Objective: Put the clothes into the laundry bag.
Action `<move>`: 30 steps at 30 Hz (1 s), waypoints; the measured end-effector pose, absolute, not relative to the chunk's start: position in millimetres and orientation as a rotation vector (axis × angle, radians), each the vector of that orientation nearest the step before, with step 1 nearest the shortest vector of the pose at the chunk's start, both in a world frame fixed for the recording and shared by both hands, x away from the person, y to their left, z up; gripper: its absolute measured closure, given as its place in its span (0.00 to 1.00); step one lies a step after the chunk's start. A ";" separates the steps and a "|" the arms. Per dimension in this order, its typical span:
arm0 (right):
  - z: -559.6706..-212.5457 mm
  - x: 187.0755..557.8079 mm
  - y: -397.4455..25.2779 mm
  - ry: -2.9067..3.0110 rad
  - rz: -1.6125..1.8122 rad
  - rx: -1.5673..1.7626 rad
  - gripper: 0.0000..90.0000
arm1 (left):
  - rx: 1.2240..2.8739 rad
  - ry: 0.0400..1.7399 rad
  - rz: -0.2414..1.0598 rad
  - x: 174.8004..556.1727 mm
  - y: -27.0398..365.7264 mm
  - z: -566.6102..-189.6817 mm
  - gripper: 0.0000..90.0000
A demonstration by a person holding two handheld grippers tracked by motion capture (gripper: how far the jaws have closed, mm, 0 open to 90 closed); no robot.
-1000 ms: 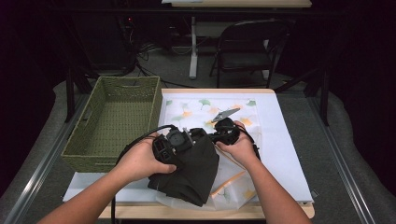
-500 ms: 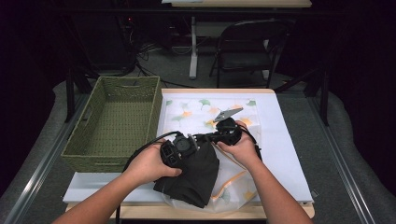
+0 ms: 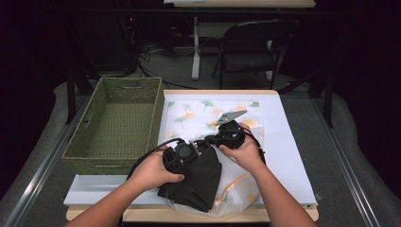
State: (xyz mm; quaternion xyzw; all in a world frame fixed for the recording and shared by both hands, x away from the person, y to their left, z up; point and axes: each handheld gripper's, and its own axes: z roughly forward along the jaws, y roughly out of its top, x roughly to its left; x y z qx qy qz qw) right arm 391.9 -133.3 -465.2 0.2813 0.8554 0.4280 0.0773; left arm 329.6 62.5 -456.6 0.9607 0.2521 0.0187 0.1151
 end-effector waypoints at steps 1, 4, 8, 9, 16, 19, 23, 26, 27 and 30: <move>-464.4 391.1 -133.0 2.563 1.287 0.835 0.99 | 2.798 0.743 0.051 328.9 65.1 -458.0 0.66; -462.0 388.4 -132.1 2.554 1.302 0.826 0.99 | 2.766 0.735 0.043 327.2 72.5 -462.7 0.66; -458.0 385.4 -129.6 2.539 1.309 0.823 0.99 | 2.739 0.732 0.045 324.6 78.2 -467.2 0.66; -456.9 384.9 -129.1 2.533 1.312 0.819 0.99 | 2.735 0.733 0.046 324.0 78.6 -467.3 0.66; -449.6 381.5 -125.2 2.513 1.353 0.810 0.99 | 2.737 0.733 0.085 320.5 75.4 -471.9 0.64; -445.3 377.6 -123.7 2.507 1.367 0.793 0.99 | 2.736 0.741 0.083 321.2 74.7 -473.0 0.63; -439.0 372.3 -122.8 2.497 1.386 0.768 0.99 | 2.733 0.755 0.065 322.6 74.3 -474.2 0.61; -434.8 367.4 -122.6 2.488 1.405 0.759 0.99 | 2.725 0.766 0.051 323.8 74.6 -475.1 0.61; -433.6 365.7 -122.6 2.482 1.414 0.756 0.99 | 2.724 0.766 0.048 324.1 74.7 -475.5 0.61; -431.0 359.8 -122.8 2.471 1.432 0.746 0.99 | 2.725 0.776 0.036 325.0 75.2 -476.1 0.61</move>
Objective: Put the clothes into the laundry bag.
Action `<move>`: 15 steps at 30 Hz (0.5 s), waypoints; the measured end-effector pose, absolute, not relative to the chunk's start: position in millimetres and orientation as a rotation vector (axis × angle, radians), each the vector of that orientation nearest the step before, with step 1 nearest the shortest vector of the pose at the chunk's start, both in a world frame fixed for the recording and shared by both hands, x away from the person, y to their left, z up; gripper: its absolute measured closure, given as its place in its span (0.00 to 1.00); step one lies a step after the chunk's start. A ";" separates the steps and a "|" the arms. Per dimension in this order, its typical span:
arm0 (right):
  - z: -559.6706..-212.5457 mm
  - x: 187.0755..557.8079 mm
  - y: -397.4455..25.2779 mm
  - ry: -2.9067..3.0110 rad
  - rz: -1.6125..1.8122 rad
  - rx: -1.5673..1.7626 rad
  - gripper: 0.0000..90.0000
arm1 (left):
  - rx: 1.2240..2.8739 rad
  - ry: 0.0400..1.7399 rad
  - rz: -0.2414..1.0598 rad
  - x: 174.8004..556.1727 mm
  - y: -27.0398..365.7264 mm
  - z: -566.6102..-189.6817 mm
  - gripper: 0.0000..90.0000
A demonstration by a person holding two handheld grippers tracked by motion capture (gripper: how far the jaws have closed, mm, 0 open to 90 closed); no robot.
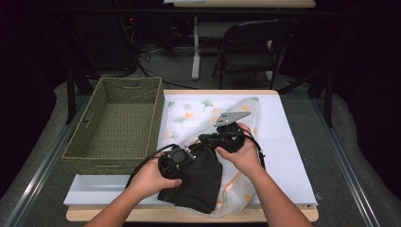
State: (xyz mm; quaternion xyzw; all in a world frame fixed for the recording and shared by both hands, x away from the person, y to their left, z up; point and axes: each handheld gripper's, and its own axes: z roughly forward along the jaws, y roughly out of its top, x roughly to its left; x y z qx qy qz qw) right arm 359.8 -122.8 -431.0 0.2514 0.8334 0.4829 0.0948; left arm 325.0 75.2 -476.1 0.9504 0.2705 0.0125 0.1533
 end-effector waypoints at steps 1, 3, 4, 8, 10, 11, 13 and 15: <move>-430.9 357.1 -122.8 2.473 1.434 0.740 0.99 | 2.716 0.783 0.040 324.8 75.4 -476.9 0.62; -433.7 348.9 -121.8 2.465 1.410 0.717 0.99 | 2.708 0.790 0.042 325.2 76.5 -477.8 0.63; -435.0 346.3 -121.7 2.462 1.406 0.715 0.99 | 2.703 0.798 0.033 325.6 77.3 -477.6 0.63; -441.2 338.3 -123.5 2.440 1.422 0.714 0.99 | 2.679 0.810 0.020 326.5 79.1 -474.7 0.66; -442.8 337.3 -126.0 2.421 1.447 0.725 0.99 | 2.658 0.811 0.013 327.0 80.0 -472.3 0.67; -442.5 336.8 -126.6 2.415 1.459 0.738 0.99 | 2.648 0.813 0.018 326.9 80.0 -470.7 0.68; -440.8 336.9 -129.1 2.398 1.477 0.732 0.99 | 2.636 0.812 0.022 326.7 79.0 -466.9 0.68; -438.5 337.1 -131.6 2.381 1.495 0.732 0.99 | 2.619 0.819 0.035 327.3 77.7 -462.5 0.69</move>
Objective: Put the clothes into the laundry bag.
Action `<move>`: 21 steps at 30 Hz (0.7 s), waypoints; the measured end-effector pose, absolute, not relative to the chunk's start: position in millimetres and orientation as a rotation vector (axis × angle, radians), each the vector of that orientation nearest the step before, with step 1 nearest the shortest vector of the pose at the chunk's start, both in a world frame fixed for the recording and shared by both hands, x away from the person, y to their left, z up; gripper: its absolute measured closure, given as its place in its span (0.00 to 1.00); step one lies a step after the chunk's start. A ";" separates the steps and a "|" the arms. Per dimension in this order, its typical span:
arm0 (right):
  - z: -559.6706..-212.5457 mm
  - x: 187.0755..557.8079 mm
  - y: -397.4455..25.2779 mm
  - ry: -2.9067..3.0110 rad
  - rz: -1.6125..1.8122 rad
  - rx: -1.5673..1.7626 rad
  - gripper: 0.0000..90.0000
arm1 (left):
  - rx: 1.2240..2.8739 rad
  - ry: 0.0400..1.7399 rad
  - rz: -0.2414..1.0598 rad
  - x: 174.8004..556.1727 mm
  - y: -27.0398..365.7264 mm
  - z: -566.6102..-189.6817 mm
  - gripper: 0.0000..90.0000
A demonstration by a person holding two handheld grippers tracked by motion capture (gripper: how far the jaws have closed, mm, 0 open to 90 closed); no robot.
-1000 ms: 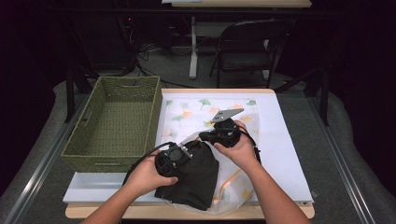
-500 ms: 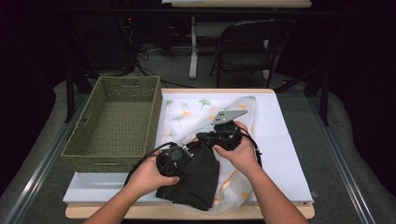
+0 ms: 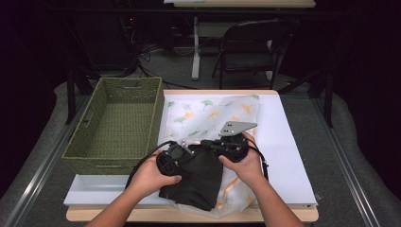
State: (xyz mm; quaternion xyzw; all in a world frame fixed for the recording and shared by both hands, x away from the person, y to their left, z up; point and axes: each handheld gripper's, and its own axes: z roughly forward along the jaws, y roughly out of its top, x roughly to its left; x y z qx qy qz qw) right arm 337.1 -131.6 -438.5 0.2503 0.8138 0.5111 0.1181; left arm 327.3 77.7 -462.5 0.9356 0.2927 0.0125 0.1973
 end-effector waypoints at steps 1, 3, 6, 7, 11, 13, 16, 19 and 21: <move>-437.5 336.9 -132.5 2.377 1.500 0.736 0.99 | 2.602 0.826 0.037 328.3 77.4 -460.3 0.69; -435.2 337.3 -135.1 2.352 1.514 0.734 0.99 | 2.576 0.835 0.035 331.1 76.3 -454.9 0.70; -431.6 337.6 -137.5 2.327 1.539 0.742 0.99 | 2.548 0.839 0.038 333.1 74.9 -448.6 0.70; -430.7 337.6 -137.8 2.323 1.543 0.744 0.99 | 2.539 0.848 0.044 333.1 73.6 -446.5 0.70; -428.7 337.1 -137.8 2.308 1.546 0.743 0.99 | 2.544 0.856 0.077 333.4 69.8 -446.4 0.70; -430.1 336.8 -137.3 2.310 1.539 0.747 0.99 | 2.538 0.873 0.100 333.4 67.5 -450.9 0.70; -433.3 335.7 -135.4 2.326 1.538 0.745 0.99 | 2.525 0.887 0.100 335.5 66.2 -458.1 0.69; -435.8 334.2 -133.2 2.347 1.531 0.743 0.99 | 2.525 0.897 0.089 338.6 64.9 -465.3 0.69; -437.8 333.3 -131.0 2.367 1.524 0.733 0.99 | 2.525 0.904 0.087 340.9 63.7 -469.4 0.69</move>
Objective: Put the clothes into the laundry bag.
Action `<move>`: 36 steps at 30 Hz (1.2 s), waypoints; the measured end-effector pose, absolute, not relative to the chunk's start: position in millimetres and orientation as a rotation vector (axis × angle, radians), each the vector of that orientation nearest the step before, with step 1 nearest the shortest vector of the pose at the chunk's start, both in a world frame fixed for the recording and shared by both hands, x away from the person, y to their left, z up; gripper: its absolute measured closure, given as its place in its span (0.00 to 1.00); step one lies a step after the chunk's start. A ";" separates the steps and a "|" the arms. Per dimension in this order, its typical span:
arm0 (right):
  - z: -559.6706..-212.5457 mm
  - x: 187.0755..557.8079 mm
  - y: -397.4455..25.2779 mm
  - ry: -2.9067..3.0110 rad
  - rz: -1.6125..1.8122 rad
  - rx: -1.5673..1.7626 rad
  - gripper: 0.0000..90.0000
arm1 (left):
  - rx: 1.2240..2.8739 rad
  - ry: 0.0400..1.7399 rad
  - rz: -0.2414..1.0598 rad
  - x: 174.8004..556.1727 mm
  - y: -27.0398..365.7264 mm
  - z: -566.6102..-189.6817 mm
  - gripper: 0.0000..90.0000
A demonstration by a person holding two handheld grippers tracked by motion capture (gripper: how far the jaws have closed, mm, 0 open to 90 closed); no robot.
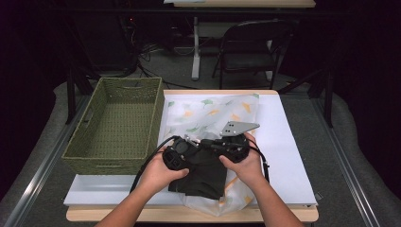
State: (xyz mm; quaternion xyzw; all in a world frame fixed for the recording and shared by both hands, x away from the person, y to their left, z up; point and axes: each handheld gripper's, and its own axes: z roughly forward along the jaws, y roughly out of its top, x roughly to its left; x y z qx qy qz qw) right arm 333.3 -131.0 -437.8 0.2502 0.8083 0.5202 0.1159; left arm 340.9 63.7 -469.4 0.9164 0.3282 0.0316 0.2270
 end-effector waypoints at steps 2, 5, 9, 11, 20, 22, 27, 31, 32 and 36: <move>-439.7 333.0 -129.4 2.379 1.514 0.728 0.99 | 2.522 0.911 0.085 344.2 63.3 -473.7 0.68; -444.8 334.1 -128.7 2.389 1.492 0.736 0.99 | 2.533 0.926 0.067 349.0 63.4 -480.2 0.65; -451.2 335.0 -129.4 2.399 1.455 0.746 0.99 | 2.525 0.938 0.076 350.6 63.6 -483.6 0.59; -451.6 334.9 -130.1 2.402 1.450 0.749 0.99 | 2.531 0.939 0.075 350.8 63.7 -485.1 0.57; -456.8 334.8 -130.0 2.399 1.443 0.753 0.99 | 2.523 0.962 0.064 350.4 64.9 -489.8 0.46; -456.8 334.8 -130.0 2.399 1.443 0.753 0.99 | 2.523 0.962 0.064 350.4 64.9 -489.8 0.46; -458.4 336.2 -131.2 2.396 1.438 0.757 0.99 | 2.470 0.951 0.036 347.8 70.4 -481.3 0.35; -458.8 336.4 -131.2 2.395 1.436 0.758 0.99 | 2.457 0.934 0.044 343.5 76.2 -474.0 0.32; -458.9 336.1 -131.0 2.395 1.435 0.759 0.99 | 2.462 0.930 0.052 342.5 77.6 -472.5 0.32; -459.4 335.8 -130.9 2.396 1.434 0.759 0.99 | 2.482 0.911 0.071 338.1 82.5 -470.7 0.34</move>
